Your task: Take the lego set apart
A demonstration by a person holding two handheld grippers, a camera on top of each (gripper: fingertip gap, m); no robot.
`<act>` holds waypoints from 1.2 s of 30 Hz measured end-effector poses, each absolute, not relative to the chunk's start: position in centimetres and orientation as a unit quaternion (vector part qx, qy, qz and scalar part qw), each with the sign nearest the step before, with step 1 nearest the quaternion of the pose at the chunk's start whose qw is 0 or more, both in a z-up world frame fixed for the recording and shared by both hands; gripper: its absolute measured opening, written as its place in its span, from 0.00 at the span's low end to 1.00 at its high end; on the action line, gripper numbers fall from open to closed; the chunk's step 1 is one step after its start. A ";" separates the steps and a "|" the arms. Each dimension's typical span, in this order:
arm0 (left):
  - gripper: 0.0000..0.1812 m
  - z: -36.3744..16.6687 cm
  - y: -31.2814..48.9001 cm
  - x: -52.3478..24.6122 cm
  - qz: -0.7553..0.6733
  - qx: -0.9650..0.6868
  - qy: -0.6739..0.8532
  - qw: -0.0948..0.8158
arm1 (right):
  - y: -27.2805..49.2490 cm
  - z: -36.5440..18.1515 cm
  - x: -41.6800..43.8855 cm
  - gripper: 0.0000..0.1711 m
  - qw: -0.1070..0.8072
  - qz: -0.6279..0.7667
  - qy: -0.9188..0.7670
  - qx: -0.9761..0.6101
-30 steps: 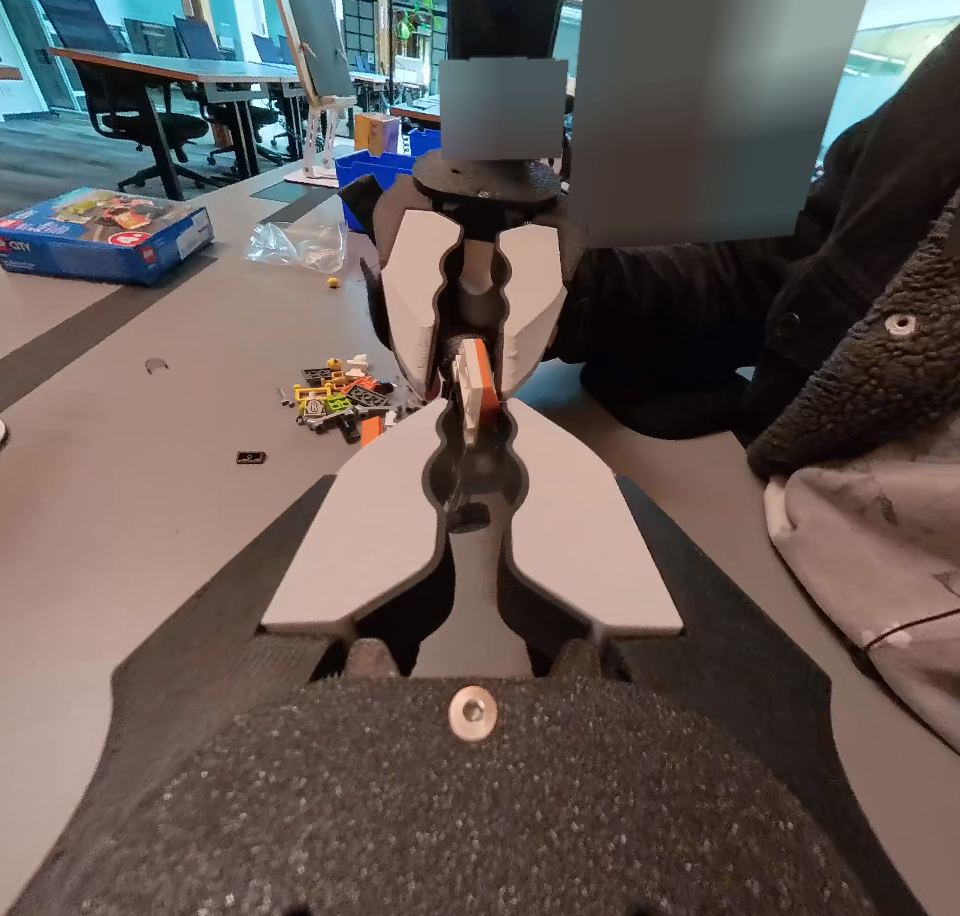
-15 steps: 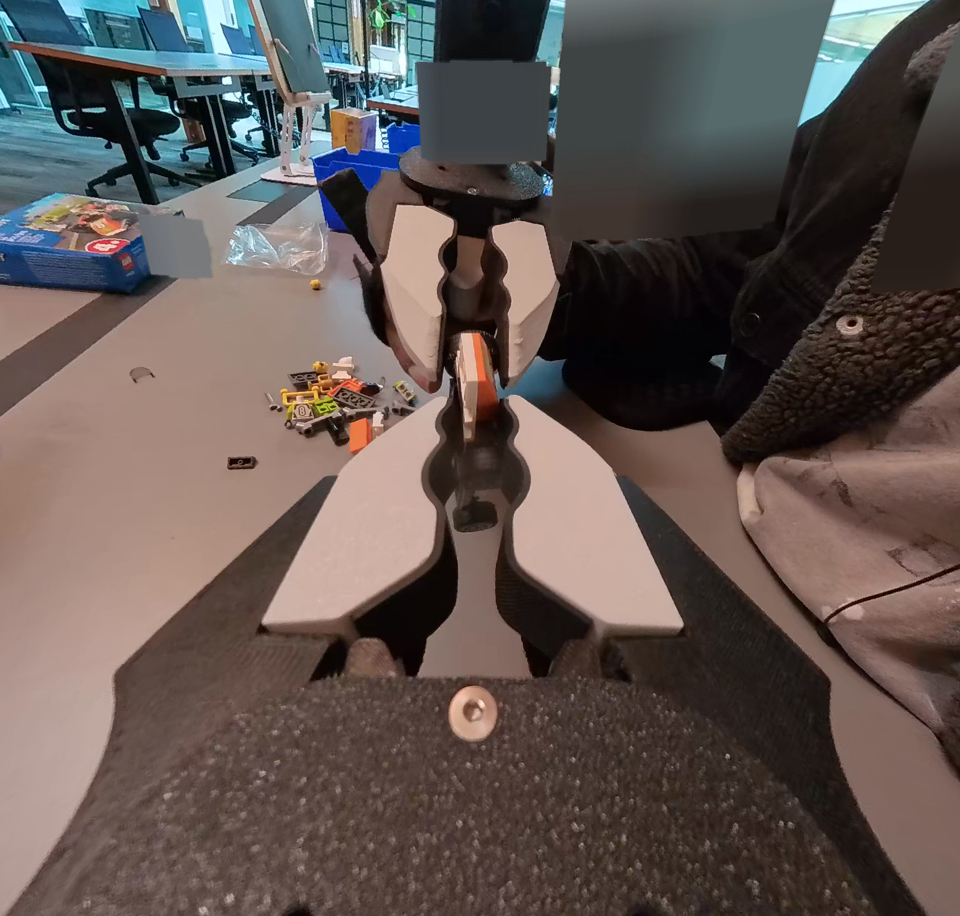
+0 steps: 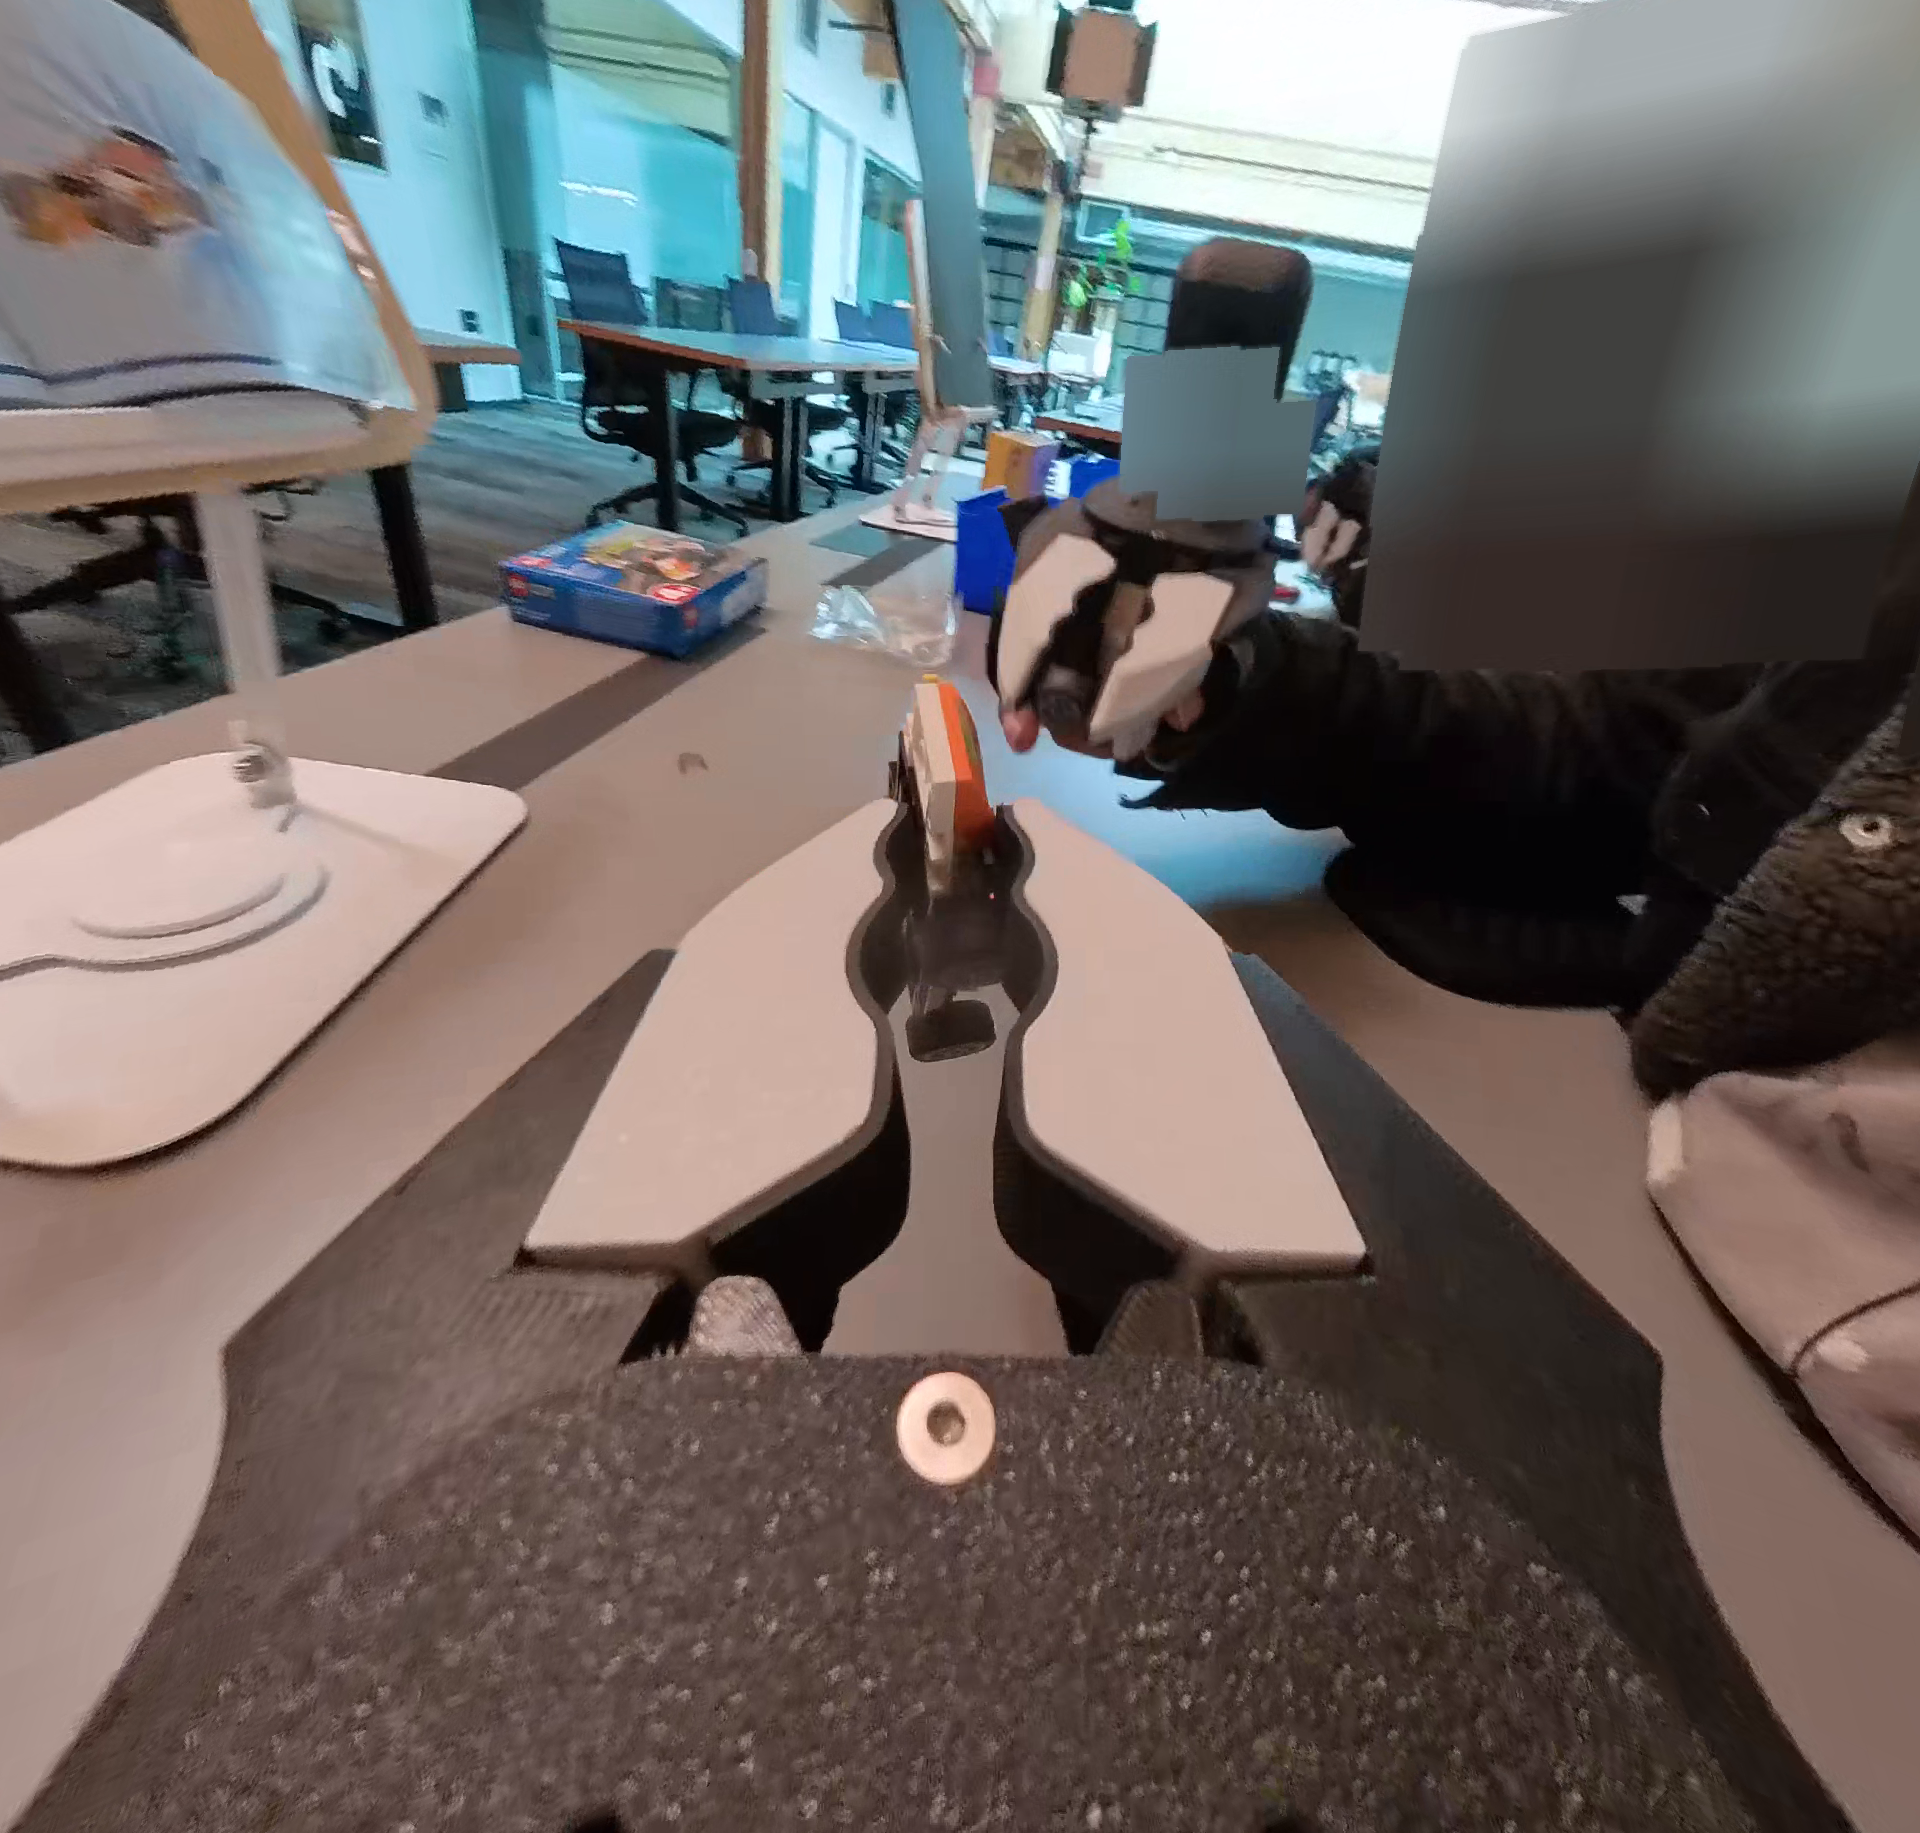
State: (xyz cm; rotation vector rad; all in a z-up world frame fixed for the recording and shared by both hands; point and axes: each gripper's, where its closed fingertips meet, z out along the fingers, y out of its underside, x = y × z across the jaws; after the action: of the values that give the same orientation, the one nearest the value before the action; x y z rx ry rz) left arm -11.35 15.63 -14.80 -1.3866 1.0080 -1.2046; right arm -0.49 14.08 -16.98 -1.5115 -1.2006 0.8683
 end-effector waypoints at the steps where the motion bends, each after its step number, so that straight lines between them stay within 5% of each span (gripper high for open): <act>1: 0.08 -14.7 16.2 -11.7 -0.490 -0.579 0.408 0.508 | 14.5 -17.9 -0.7 0.13 0.479 0.340 -0.502 -0.635; 12: 0.08 -15.8 21.9 -15.5 -0.418 -0.659 0.258 0.569 | 21.3 -28.9 -5.6 0.13 0.286 0.138 -0.631 -0.708; 21: 0.08 -15.9 21.9 -15.5 -0.425 -0.658 0.257 0.567 | 22.9 -30.6 -6.0 0.13 0.216 0.123 -0.650 -0.718; 30: 0.08 -16.0 21.5 -15.0 -0.434 -0.655 0.265 0.559 | 22.7 -29.6 -5.8 0.24 0.239 0.134 -0.638 -0.720; 36: 0.08 -15.7 18.0 -11.8 -0.480 -0.603 0.358 0.527 | 18.6 -20.0 -7.2 0.24 0.370 0.298 -0.575 -0.666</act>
State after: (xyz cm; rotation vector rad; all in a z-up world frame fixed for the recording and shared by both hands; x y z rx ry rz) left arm -11.82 17.97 -15.70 -1.4424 0.8553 -1.1477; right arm -7.15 18.63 -19.99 -1.7073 -1.4762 0.7644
